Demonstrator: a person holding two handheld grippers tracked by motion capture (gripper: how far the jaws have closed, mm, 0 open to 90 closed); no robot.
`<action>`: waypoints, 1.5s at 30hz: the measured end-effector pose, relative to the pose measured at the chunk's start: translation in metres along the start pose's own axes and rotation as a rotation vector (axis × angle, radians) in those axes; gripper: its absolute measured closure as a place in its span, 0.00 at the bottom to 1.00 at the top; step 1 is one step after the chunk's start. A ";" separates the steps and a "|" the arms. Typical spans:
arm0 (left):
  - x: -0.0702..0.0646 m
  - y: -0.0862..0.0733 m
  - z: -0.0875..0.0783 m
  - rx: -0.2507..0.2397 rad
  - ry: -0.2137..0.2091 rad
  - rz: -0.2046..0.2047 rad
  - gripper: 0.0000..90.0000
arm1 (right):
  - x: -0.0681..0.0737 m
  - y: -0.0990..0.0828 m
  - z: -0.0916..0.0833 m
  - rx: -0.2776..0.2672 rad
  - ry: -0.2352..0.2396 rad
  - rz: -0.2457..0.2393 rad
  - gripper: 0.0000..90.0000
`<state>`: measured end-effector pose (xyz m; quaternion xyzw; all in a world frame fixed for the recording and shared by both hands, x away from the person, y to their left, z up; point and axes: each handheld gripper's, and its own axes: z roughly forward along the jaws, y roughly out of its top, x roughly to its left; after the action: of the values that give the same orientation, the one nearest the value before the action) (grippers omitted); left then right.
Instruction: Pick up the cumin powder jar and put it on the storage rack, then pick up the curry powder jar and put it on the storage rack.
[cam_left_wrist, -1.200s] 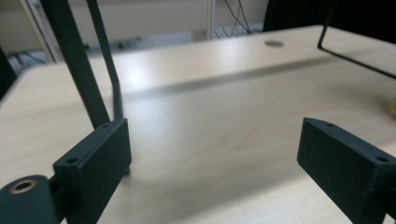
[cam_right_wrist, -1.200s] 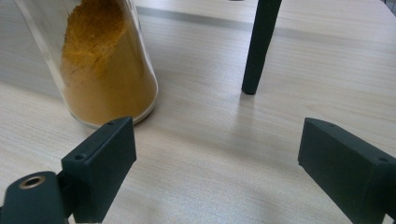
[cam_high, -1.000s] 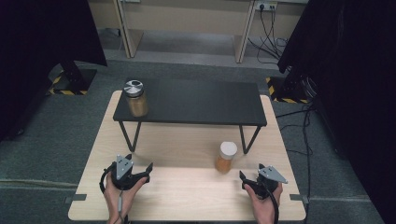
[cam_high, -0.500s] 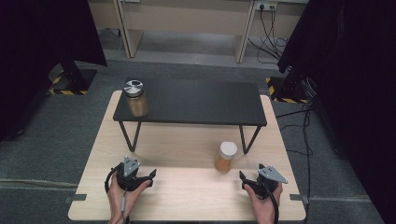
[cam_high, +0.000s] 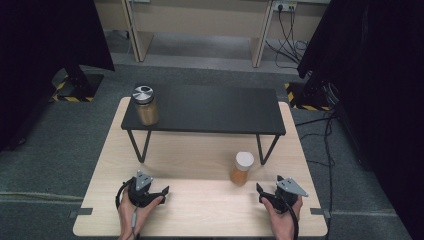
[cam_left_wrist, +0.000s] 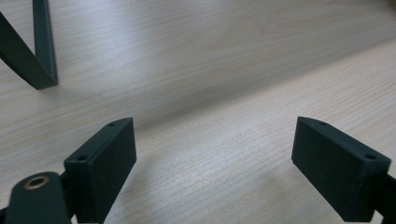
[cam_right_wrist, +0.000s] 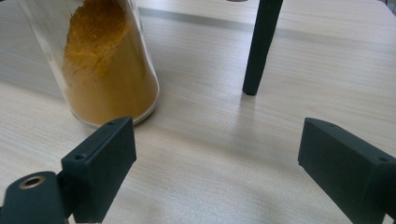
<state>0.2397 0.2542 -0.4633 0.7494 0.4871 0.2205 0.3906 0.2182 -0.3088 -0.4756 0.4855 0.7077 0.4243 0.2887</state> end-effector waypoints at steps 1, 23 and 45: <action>0.001 0.000 0.000 -0.002 -0.001 0.000 0.15 | 0.000 0.000 0.000 0.000 0.000 0.001 0.13; 0.004 -0.006 -0.004 -0.027 0.002 -0.040 0.15 | 0.000 0.000 0.000 0.000 0.000 -0.006 0.13; 0.004 -0.008 -0.003 -0.048 -0.001 -0.033 0.14 | -0.004 -0.001 -0.001 -0.007 0.016 0.008 0.13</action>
<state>0.2353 0.2605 -0.4680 0.7317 0.4937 0.2252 0.4125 0.2182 -0.3127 -0.4764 0.4842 0.7065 0.4318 0.2829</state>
